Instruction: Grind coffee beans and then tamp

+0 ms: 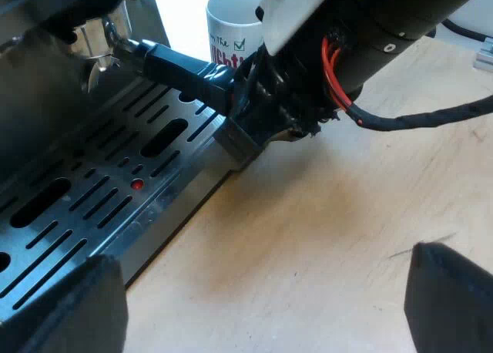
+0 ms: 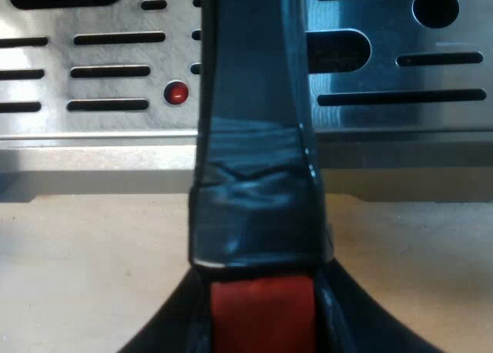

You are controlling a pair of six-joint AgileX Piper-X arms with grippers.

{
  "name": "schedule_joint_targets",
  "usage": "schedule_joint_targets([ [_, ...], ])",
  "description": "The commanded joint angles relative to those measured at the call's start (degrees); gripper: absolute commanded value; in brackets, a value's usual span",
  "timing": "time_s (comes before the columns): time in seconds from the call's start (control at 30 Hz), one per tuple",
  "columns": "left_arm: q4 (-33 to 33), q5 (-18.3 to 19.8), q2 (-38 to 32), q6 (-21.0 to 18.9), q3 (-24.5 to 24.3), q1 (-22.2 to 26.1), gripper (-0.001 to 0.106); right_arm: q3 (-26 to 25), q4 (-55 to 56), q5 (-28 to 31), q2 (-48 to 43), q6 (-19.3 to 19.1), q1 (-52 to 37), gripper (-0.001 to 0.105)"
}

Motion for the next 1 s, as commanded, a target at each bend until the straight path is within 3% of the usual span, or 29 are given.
schedule_joint_targets([
  [0.03,-0.16,0.33,-0.12,0.34,-0.05,-0.24,0.079,-0.44,-0.67,-1.18,-0.10,-1.00,0.02,0.000],
  [1.0,-0.16,0.33,-0.12,0.34,-0.05,-0.24,0.079,-0.44,-0.22,-0.77,-0.10,-1.00,0.91,0.000],
])
